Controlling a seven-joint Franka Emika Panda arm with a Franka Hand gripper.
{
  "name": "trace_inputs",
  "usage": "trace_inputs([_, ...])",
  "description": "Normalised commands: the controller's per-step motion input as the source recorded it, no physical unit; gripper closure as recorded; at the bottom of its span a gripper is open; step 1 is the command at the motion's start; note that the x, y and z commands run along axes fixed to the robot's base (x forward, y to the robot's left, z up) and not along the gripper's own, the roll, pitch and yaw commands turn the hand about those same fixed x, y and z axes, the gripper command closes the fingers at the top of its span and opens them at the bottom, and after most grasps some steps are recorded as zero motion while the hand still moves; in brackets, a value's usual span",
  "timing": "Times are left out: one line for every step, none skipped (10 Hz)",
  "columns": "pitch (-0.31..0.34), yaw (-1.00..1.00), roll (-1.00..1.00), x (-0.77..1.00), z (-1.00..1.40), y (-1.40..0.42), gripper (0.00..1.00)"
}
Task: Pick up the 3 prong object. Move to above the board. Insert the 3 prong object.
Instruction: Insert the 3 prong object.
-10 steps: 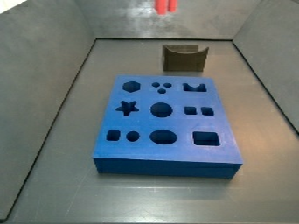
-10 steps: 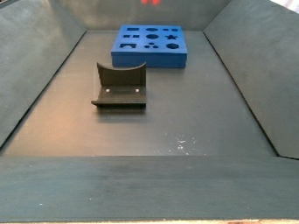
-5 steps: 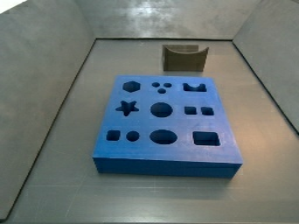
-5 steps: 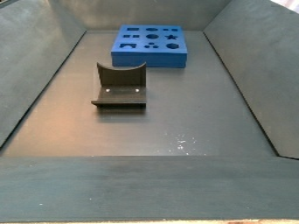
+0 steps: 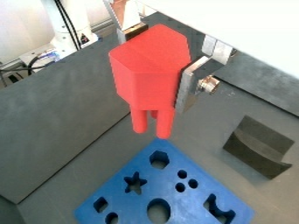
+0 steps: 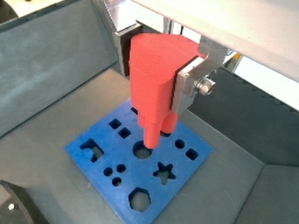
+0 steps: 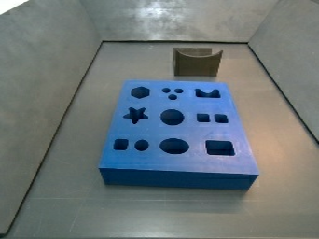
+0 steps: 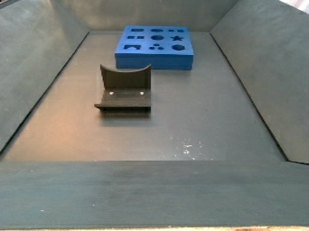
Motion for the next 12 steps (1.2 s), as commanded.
trace_inputs([0.000, 0.00, -0.01, 0.00, -0.53, 0.20, 1.00])
trace_inputs([0.000, -0.01, -0.06, 0.06, -0.57, 0.21, 1.00])
trace_inputs([0.000, -0.14, -0.09, 0.13, -0.64, 0.18, 1.00])
trace_inputs([0.000, -0.24, -0.15, 0.16, -0.63, 0.21, 1.00])
trace_inputs([0.071, -0.22, -0.17, 0.40, -0.43, 0.27, 1.00])
trace_inputs([0.000, -0.13, -0.26, 0.32, -0.48, 0.31, 1.00])
trace_inputs([0.000, 0.00, -0.23, 0.29, -0.56, 0.32, 1.00])
trace_inputs([-0.091, 0.21, -0.16, 0.38, -0.59, 0.33, 1.00])
trace_inputs([-0.169, 0.31, -0.11, 0.29, -0.63, 0.22, 1.00])
trace_inputs([-0.146, 0.57, -0.11, 0.29, -0.63, 0.13, 1.00])
trace_inputs([-0.137, 0.74, -0.09, 0.20, -0.60, 0.10, 1.00])
trace_inputs([-0.154, 0.81, 0.00, 0.00, -0.57, 0.03, 1.00])
